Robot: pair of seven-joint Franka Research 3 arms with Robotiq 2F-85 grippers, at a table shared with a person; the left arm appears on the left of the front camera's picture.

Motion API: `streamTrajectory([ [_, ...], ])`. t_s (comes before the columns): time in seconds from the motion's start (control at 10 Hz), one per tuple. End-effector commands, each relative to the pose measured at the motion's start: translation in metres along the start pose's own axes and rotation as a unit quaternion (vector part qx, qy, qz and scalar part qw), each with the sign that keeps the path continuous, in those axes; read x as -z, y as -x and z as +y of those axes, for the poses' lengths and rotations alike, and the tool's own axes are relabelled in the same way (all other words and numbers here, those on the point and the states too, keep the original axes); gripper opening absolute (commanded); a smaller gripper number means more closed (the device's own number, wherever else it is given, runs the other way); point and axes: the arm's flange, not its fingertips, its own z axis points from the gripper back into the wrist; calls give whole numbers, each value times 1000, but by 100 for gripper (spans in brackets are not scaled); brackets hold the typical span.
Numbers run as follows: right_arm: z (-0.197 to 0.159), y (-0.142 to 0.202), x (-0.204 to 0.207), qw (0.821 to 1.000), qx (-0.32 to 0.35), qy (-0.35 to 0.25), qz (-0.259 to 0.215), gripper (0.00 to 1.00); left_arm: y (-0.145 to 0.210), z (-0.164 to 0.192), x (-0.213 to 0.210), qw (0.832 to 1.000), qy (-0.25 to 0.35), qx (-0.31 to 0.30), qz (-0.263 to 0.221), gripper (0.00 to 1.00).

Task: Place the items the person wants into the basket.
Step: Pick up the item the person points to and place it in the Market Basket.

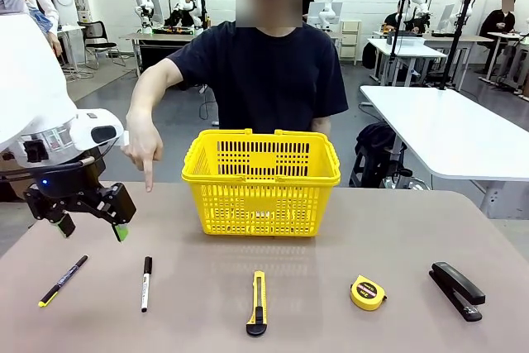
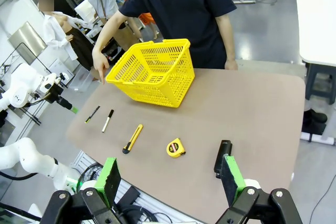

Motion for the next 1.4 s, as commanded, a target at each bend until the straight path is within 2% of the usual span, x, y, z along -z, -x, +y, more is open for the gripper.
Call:
streamTrajectory([
  [0.0,1,1,-1,1000,-2,-1,-2,100,14,-15,35,1000,2,10,10,100],
  [0.6,1,1,-1,1000,-2,-1,-2,100,-11,-21,152,995,-16,-67,71,100],
  [1.3,1,1,-1,1000,-2,-1,-2,100,-12,-22,176,993,-36,-79,77,100],
])
